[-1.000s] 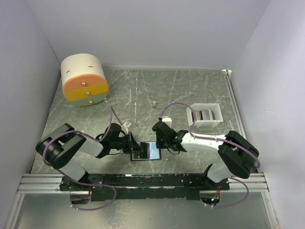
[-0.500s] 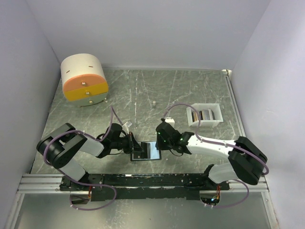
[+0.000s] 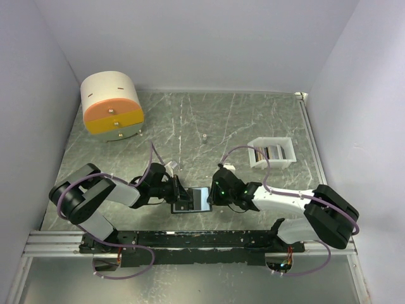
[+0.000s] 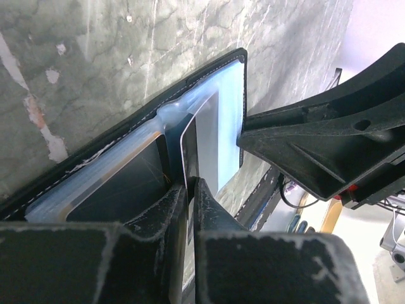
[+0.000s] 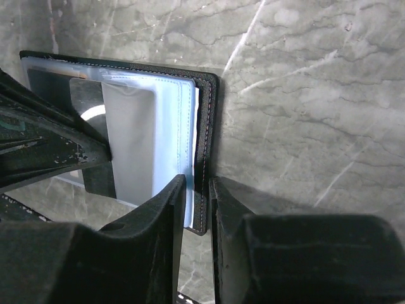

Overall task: Put the credit cards into the card holder
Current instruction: Insert the credit card into the card holder.

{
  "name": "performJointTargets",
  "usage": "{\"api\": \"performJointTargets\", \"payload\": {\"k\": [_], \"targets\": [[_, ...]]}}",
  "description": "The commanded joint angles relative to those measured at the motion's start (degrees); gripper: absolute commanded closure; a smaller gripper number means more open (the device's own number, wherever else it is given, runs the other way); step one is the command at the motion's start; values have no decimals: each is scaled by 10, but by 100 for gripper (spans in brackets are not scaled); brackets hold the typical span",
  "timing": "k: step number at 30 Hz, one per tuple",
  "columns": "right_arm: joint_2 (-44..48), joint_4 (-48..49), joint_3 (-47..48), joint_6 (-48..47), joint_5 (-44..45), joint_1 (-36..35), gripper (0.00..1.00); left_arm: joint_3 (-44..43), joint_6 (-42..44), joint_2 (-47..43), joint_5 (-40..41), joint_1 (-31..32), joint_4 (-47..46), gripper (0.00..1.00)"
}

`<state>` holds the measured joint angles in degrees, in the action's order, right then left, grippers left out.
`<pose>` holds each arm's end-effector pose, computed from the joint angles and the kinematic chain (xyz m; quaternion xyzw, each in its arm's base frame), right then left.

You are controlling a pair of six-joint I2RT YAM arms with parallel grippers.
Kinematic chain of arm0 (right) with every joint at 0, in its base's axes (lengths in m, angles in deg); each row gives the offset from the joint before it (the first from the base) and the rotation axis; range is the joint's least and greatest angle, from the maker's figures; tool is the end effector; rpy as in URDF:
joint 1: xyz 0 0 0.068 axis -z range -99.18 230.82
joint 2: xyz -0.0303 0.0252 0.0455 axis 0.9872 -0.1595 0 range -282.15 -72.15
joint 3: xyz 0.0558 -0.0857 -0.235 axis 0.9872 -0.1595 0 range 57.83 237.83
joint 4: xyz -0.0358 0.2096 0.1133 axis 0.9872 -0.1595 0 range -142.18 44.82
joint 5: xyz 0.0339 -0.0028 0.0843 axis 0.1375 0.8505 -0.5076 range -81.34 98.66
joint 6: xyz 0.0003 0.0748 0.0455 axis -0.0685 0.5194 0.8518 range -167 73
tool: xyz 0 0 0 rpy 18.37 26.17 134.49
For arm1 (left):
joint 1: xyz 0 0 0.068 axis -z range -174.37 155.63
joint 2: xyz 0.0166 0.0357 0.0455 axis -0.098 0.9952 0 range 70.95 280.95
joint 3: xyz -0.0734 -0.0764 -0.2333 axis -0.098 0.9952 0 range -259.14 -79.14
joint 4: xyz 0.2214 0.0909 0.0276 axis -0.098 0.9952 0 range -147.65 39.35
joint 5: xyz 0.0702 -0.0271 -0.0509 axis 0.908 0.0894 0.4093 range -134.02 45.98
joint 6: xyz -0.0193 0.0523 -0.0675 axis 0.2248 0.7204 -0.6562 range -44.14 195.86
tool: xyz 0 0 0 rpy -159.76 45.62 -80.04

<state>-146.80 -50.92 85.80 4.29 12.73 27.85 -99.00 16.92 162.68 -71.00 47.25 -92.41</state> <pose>0.1511 0.1912 0.1105 -0.0024 0.9462 0.2334 0.2241 0.1769 -0.2043 0.0806 -0.0283 0.8764 -0.4666 0.1160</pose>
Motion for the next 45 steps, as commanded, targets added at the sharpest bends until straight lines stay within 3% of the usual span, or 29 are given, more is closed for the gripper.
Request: {"api": "performJointTargets", "payload": {"k": [1,10,16,31,45], "targets": [[-16,43,-23,23,-33,-3,80,9,13,9,38,8,38,83],[6,38,-33,32,-16,-4,83,-11,36,-54,88,9,145,60],[-7,33,-31,22,-14,-4,83,-29,44,-81,114,8,207,53],[2,31,-6,19,-20,-4,84,-109,77,-112,185,8,359,51],[-6,73,10,17,-36,-3,84,-135,80,-98,210,9,422,44]]}}
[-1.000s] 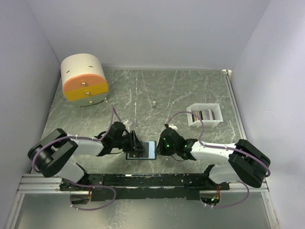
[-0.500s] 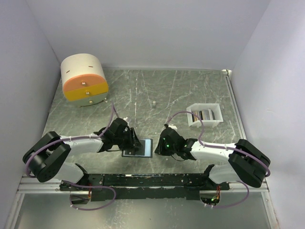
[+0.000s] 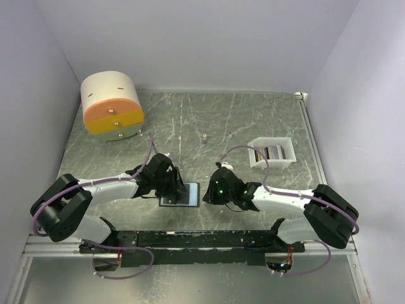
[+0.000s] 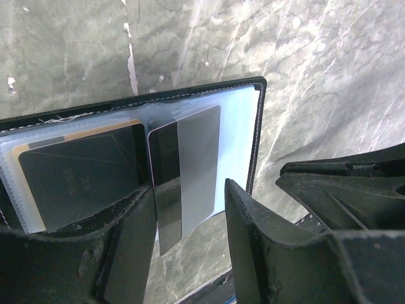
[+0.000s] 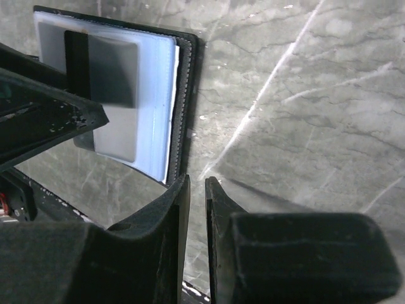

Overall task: Put the credit cards into the card holder
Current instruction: Insert the credit card into the card holder.

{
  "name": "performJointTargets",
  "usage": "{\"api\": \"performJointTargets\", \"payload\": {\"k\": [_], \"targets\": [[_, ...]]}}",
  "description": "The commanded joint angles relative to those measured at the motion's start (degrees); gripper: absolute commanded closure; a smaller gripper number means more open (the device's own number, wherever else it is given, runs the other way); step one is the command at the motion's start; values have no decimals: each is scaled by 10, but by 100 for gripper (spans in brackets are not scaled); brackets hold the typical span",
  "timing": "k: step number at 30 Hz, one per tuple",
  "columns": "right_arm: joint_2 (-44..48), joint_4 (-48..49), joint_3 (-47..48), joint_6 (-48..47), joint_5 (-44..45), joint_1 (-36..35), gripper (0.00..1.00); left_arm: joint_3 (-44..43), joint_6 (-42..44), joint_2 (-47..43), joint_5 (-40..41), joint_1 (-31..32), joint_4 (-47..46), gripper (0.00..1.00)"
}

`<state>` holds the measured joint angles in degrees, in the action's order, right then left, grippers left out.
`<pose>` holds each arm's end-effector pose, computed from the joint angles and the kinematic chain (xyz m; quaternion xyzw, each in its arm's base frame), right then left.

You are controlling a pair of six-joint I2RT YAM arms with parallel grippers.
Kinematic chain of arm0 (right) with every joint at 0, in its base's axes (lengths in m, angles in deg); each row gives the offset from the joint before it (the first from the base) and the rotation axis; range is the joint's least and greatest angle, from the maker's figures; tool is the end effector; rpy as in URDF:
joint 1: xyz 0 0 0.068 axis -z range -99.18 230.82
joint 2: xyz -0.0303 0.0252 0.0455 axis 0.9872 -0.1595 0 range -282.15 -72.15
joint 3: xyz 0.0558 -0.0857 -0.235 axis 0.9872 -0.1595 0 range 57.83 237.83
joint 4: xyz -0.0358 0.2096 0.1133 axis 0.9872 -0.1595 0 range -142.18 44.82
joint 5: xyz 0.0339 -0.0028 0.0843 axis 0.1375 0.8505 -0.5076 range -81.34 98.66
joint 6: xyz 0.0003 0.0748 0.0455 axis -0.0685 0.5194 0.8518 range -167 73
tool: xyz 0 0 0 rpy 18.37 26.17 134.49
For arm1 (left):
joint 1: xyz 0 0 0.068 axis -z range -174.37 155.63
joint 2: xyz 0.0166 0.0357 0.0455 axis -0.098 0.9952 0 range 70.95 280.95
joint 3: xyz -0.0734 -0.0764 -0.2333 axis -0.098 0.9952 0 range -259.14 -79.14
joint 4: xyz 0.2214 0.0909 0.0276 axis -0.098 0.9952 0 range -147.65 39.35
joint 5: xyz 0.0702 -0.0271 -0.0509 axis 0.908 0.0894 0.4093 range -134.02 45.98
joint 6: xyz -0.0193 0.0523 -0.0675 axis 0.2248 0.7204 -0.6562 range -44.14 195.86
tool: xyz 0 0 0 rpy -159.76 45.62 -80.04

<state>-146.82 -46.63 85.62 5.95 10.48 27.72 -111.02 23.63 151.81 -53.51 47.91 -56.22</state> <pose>0.1531 0.1998 0.1167 0.0044 0.9345 0.2751 0.2258 0.1899 -0.1900 0.1123 -0.0533 0.9366 -0.3007 0.1718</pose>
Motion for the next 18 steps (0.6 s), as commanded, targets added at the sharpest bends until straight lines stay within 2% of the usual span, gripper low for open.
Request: {"api": "performJointTargets", "payload": {"k": [1,9,18], "targets": [[-7,39,11,3,-16,-2,84,-17,13,11,39,3,68,43],[-39,74,34,0,-33,-2,84,-51,23,13,54,2,116,38],[-52,95,29,-5,-42,-2,84,-73,19,17,97,3,163,39]]}}
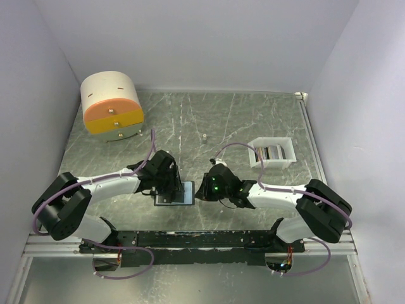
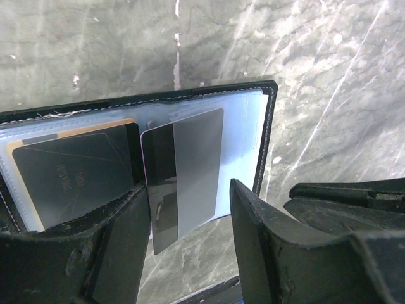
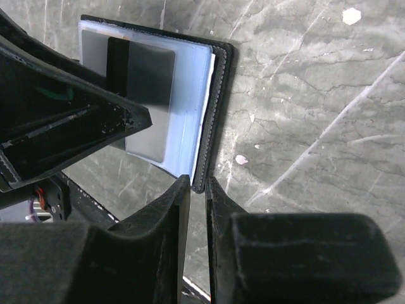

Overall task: Put the credit cards into the card holder
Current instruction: Insert the credit card into the card holder.

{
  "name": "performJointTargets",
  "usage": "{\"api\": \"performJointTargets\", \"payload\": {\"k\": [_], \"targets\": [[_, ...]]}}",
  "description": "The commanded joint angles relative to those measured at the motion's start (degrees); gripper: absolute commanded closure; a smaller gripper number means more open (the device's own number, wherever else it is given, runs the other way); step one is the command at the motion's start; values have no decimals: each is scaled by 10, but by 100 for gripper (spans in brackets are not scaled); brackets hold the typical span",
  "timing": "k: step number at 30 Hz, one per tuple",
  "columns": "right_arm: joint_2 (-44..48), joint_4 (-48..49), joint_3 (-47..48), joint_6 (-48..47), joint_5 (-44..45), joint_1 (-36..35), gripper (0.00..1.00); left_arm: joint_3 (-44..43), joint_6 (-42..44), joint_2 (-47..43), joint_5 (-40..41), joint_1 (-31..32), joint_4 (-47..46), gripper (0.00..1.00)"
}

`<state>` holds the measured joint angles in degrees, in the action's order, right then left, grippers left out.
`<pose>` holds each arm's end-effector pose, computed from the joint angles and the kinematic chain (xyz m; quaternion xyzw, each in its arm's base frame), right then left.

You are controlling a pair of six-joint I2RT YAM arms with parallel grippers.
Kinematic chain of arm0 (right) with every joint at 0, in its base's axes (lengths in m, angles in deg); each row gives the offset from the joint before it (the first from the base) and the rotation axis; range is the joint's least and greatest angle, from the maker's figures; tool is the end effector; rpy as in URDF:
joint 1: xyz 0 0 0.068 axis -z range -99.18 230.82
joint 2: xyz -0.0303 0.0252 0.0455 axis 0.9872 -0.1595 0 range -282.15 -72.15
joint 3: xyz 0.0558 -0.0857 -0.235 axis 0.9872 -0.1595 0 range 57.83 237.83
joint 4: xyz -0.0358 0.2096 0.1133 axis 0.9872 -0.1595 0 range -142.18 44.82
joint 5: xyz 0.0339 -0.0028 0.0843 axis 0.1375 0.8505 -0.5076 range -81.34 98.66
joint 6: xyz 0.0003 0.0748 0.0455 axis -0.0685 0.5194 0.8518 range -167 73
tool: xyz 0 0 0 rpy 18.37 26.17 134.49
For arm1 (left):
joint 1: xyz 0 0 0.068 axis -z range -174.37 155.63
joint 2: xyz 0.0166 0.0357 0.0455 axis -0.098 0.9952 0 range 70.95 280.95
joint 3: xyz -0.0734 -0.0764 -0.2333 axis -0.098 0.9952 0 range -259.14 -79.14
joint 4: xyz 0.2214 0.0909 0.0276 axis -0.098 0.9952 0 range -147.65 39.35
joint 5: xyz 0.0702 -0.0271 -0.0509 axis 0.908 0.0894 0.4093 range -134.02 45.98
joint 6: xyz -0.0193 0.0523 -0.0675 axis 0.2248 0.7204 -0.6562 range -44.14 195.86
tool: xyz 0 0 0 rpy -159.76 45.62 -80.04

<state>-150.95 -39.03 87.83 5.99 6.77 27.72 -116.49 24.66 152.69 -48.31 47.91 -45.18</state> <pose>0.1634 0.2219 0.1247 -0.0075 0.9157 0.3299 0.2293 0.1948 -0.1850 0.1179 -0.0638 0.9558 -0.2321 0.1691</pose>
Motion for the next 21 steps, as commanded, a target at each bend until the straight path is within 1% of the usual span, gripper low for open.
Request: {"api": "performJointTargets", "payload": {"k": [1,4,7,12,13,17,21], "targets": [[-13,23,6,-4,-7,-2,84,-22,9,7,46,2,56,40],[-14,32,6,-2,-13,-2,84,-23,5,-1,36,3,53,41],[-13,32,7,-2,-11,-2,84,-18,-2,-17,17,3,40,48],[-11,38,2,3,-13,-2,84,-17,-3,-27,12,3,44,53],[-12,38,2,3,-13,-2,84,-17,-2,-26,14,3,45,53],[-13,37,4,4,-15,-2,84,-20,-1,-23,23,3,60,43],[-15,37,3,3,-16,-2,84,-12,-4,-31,21,3,55,38]]}}
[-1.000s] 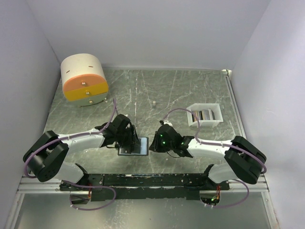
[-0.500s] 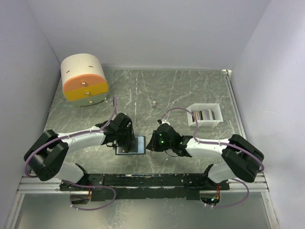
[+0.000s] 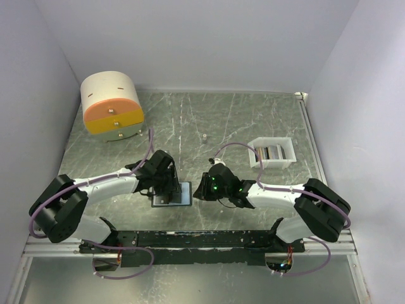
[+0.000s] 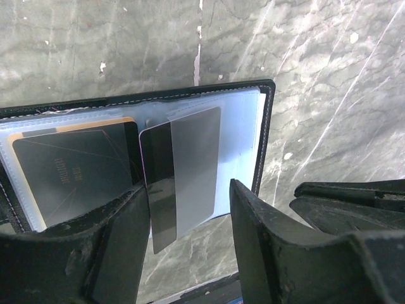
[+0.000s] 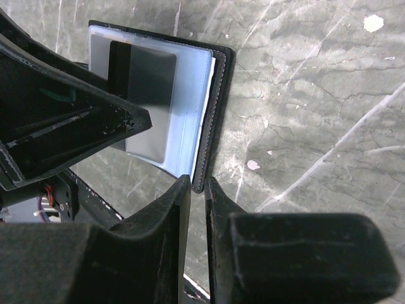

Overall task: Put the credit cards into the card holder
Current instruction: Insert the credit card into the card holder.

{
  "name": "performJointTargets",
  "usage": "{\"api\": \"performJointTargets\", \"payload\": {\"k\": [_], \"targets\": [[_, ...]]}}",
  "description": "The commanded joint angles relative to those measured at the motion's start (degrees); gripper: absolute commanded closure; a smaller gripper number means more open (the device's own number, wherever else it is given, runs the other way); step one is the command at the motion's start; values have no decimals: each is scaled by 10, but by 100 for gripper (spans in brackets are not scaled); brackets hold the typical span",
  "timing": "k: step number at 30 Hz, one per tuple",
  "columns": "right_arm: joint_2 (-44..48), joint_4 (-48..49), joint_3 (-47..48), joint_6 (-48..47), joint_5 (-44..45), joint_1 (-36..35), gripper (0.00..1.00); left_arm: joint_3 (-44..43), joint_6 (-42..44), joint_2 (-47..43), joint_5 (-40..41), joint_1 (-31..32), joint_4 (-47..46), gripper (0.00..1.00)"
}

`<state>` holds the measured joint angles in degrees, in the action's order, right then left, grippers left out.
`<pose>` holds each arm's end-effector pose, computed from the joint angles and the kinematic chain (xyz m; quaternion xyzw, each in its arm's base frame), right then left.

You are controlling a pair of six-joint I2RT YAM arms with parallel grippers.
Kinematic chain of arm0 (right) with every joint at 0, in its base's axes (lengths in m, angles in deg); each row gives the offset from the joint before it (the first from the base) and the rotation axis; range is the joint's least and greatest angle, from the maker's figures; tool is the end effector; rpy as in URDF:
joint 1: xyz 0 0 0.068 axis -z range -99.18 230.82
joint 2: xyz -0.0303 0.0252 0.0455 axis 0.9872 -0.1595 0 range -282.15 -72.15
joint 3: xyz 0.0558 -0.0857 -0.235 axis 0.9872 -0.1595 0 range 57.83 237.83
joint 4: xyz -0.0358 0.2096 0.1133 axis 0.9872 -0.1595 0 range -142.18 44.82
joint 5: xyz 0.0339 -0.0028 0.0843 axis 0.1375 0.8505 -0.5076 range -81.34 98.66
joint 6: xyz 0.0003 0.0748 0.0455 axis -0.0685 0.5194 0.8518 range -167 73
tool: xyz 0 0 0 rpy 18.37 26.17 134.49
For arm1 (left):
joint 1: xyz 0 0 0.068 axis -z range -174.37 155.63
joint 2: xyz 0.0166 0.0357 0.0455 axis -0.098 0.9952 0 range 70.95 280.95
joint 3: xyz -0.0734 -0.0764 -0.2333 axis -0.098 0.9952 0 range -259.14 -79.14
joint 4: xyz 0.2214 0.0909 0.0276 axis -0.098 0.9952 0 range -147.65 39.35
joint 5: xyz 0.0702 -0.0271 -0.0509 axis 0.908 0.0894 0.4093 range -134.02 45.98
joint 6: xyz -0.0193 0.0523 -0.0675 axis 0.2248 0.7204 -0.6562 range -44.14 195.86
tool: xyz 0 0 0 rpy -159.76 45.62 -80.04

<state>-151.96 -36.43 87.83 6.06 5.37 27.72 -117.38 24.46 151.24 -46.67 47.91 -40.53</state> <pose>0.1647 0.2268 0.1254 -0.0122 0.9098 0.3467 0.2278 0.1912 -0.1788 0.1219 -0.0704 0.9612 -0.2091 0.1654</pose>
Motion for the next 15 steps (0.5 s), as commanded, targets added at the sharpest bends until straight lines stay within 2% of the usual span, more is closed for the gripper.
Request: {"api": "performJointTargets", "payload": {"k": [1,10,15], "targets": [[-5,11,3,2,-2,-2,84,-2,-4,-19,0,2,3,38],[-12,30,4,13,-11,-2,85,22,-31,-55,-60,2,-52,48],[-7,41,10,23,-12,-2,85,44,-42,-51,-93,3,-111,59]]}}
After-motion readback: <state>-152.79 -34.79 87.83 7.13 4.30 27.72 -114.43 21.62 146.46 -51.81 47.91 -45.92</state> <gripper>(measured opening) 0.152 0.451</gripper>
